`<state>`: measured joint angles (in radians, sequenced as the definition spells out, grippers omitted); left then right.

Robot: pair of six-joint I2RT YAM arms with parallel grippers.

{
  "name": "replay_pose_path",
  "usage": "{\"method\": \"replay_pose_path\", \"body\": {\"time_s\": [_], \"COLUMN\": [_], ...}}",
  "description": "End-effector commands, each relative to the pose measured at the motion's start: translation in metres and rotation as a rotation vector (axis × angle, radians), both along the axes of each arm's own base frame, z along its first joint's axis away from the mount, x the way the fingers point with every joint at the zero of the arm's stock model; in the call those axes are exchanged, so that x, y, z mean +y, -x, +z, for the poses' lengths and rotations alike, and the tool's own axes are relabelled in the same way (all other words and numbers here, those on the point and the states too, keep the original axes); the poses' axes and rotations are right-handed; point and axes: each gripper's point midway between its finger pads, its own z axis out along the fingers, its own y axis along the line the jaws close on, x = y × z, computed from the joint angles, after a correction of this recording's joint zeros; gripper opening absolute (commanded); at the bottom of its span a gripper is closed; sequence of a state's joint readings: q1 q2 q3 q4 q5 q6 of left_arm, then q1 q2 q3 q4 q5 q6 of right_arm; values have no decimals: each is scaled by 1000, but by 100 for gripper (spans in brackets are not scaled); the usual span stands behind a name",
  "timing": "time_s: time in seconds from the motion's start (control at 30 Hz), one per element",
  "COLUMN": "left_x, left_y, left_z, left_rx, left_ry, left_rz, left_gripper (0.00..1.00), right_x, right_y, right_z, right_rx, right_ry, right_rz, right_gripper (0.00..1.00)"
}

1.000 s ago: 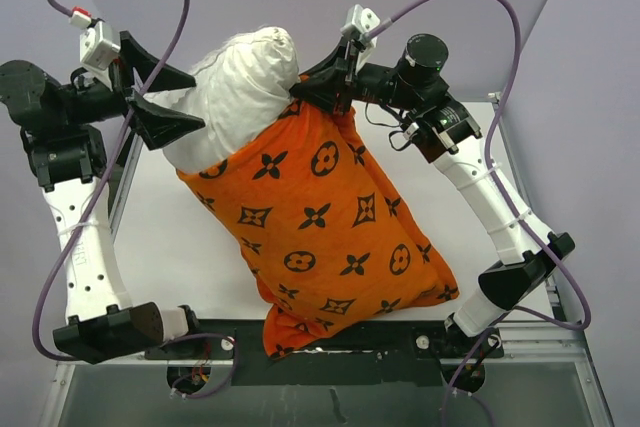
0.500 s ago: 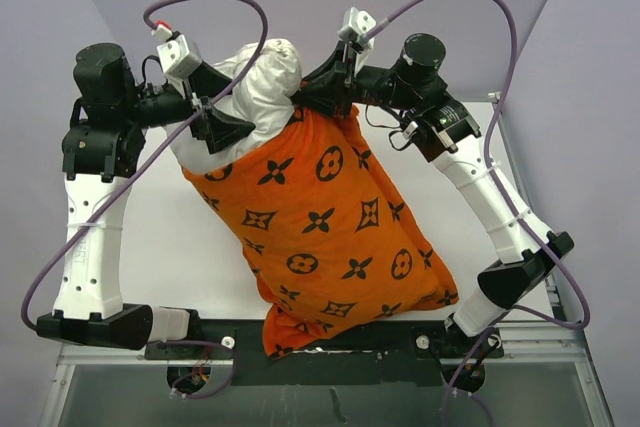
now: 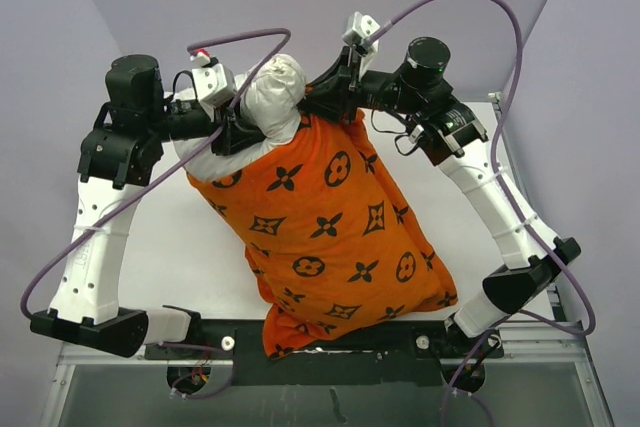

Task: Remove the pillowcase from the pillow
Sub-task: Remove the pillow from the pillowcase.

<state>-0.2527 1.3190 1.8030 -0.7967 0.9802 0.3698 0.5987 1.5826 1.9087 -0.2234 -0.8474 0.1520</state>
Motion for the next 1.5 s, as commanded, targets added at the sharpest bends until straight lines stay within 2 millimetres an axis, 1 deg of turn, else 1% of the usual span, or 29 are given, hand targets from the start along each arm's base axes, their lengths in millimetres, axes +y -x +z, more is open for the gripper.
{"method": "replay_pose_path", "body": {"time_s": [0.0,0.03,0.07,0.13,0.2,0.23,0.27,0.33,0.4,0.43,0.57,0.63,0.67,0.7,0.73,0.8,0.83,0.87,0.9,0.93,1.03,1.1,1.17,1.23,1.3,1.33,1.4,1.47], "left_x": [6,12,16,20,22,21,18,9,-1,-4,-25,-33,-36,-37,-37,-23,-11,-2,6,12,33,58,82,96,95,93,86,82], "left_y": [-49,-64,-76,-96,-106,-106,-105,-96,-81,-68,-37,-25,-22,-21,-23,-39,-47,-52,-56,-57,-61,-72,-73,-63,-53,-47,-35,-30], "left_z": [25,45,65,108,149,169,185,213,236,251,278,283,280,274,263,236,219,199,176,154,94,73,68,65,62,61,62,65], "left_rx": [-179,-272,-360,-521,-650,-707,-750,-843,-924,-978,-1163,-1185,-1153,-1092,-1019,-827,-726,-625,-530,-452,-254,-132,35,209,304,319,323,296], "left_ry": [-28,-15,-5,24,61,85,100,121,144,162,182,198,203,202,187,162,143,118,82,36,-71,-51,47,149,192,201,209,213], "left_rz": [254,325,373,460,513,529,531,521,494,484,446,427,417,407,402,437,436,414,392,372,341,345,293,177,93,57,10,-2], "left_gripper": [0,0,0,0,0,0,0,0,0,0,0,0,0,0,0,2,19,61,92,97,98,98,98,98,98,98,98,98], "right_x": [-26,-30,-36,-48,-61,-68,-73,-82,-89,-92,-103,-108,-108,-107,-104,-96,-93,-90,-89,-88,-87,-84,-80,-77,-74,-72,-68,-65], "right_y": [25,16,9,-6,-22,-29,-33,-39,-43,-46,-60,-68,-68,-62,-56,-38,-27,-20,-14,-8,10,21,33,45,57,62,71,77], "right_z": [77,75,78,83,88,91,93,99,105,108,116,120,123,126,125,122,119,116,112,111,107,106,106,105,103,100,97,93], "right_rx": [-245,-254,-265,-288,-287,-284,-283,-292,-302,-308,-336,-345,-348,-348,-351,-350,-350,-342,-332,-331,-321,-304,-288,-270,-260,-251,-234,-219], "right_ry": [-160,-160,-167,-180,-190,-194,-198,-207,-214,-215,-222,-227,-233,-242,-239,-235,-226,-220,-213,-215,-220,-222,-224,-223,-216,-207,-187,-171], "right_rz": [-111,-166,-211,-298,-377,-405,-421,-449,-471,-483,-546,-568,-558,-529,-490,-395,-343,-310,-282,-260,-191,-130,-56,13,74,107,162,204], "right_gripper": [0,0,3,5,3,2,2,0,0,0,0,0,0,0,0,0,0,0,0,0,0,0,0,0,0,0,0,0]}}
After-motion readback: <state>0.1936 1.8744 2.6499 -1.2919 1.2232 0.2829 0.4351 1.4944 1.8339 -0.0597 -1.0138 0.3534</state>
